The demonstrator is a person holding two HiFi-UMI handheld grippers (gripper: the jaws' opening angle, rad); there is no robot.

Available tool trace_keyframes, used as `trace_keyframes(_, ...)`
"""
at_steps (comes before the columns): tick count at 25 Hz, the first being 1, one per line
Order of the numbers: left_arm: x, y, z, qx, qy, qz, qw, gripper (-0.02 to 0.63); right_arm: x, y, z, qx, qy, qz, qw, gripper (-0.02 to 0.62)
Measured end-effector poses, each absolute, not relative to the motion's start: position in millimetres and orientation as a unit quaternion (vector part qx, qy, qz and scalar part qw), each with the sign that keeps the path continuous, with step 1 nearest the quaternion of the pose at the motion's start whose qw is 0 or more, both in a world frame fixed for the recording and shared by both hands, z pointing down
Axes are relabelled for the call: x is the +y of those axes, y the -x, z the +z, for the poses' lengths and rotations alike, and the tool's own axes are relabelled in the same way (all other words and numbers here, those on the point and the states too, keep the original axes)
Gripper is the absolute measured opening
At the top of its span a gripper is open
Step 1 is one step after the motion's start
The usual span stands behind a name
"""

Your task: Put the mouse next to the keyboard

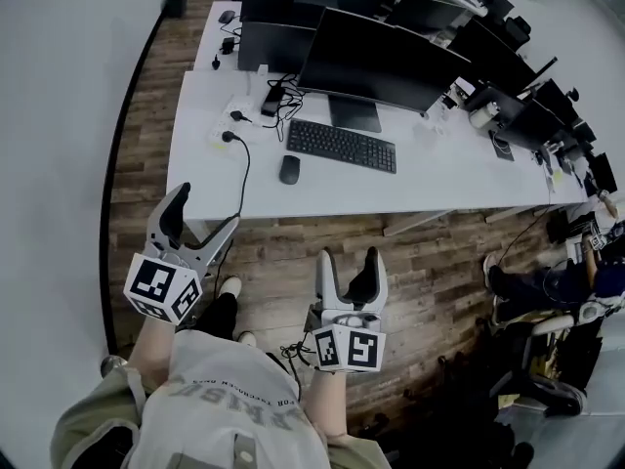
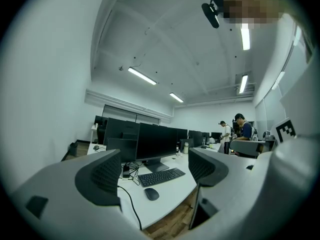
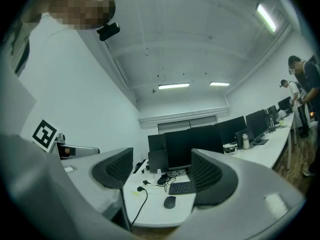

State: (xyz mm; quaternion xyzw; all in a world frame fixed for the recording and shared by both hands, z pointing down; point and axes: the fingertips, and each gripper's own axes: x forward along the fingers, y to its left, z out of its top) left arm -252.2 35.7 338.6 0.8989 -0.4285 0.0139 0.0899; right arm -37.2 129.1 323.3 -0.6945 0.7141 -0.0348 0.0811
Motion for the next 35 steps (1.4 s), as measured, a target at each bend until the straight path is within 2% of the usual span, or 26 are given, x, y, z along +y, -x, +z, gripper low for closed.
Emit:
trace_keyframes(14, -115, 244, 353, -0.390, -0.914, 0.030, 0.106, 0.403, -33, 47, 361, 0.696, 0.713, -0.075, 0.034, 0.354)
trace_keyframes(24, -158, 222, 388, -0.401, -0.904, 0.050, 0.137, 0.403, -122, 50, 474, 0.710, 0.682, -0.170, -0.048, 0.354)
trace_keyframes(35, -196, 199, 400, -0.441, -0.883, 0.086, 0.135, 0.403, -181, 51, 616, 0.707, 0.629, -0.278, -0.162, 0.354)
